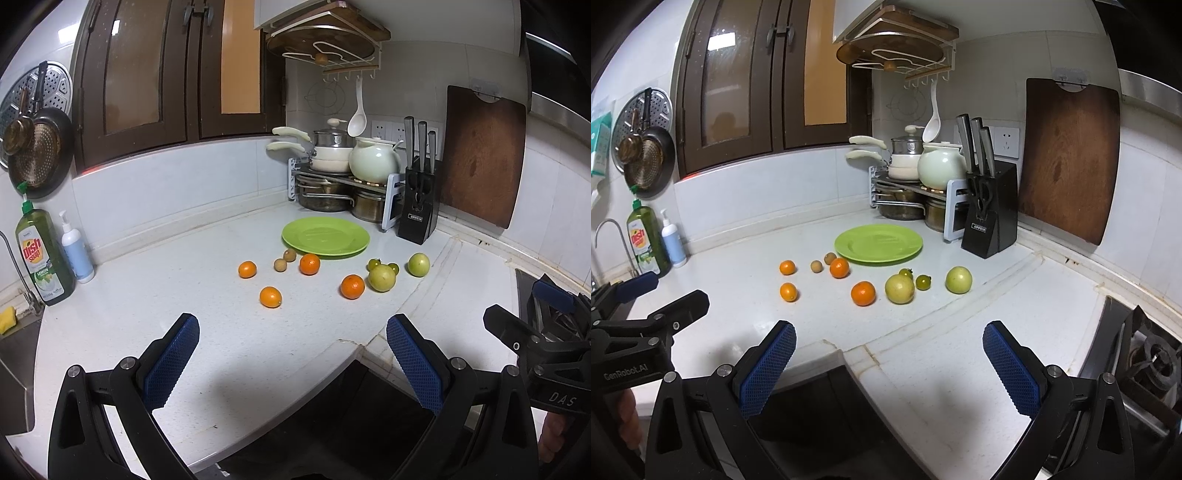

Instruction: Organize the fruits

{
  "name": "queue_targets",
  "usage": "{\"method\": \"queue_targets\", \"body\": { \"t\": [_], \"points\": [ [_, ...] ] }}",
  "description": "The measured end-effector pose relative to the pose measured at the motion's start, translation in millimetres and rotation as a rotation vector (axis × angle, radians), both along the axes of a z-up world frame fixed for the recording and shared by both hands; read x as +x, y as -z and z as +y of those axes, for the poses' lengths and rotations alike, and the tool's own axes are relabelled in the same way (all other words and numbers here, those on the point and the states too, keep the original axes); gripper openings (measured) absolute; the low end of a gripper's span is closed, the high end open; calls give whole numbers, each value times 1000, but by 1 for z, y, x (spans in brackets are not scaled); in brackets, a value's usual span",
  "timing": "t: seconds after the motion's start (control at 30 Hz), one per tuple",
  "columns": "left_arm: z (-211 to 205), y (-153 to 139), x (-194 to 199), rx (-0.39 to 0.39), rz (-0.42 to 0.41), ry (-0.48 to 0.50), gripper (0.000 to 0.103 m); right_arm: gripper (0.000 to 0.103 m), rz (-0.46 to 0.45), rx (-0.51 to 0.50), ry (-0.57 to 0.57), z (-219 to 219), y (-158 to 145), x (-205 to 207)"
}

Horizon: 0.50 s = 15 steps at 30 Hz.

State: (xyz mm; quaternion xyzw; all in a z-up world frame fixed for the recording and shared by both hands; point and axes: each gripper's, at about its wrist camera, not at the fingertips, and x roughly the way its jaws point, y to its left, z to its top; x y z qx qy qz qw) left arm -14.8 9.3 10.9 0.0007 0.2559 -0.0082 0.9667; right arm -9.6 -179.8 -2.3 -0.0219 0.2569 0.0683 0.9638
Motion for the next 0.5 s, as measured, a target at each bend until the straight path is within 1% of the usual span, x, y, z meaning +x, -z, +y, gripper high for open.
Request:
{"method": "queue_targets", "body": {
  "t": [0.27,0.5],
  "points": [
    [5,1,4,-9,13,1,103,102,14,-4,-7,4,2,4],
    [12,7,19,-10,44,12,103,102,44,1,-22,11,9,16]
  ]
}}
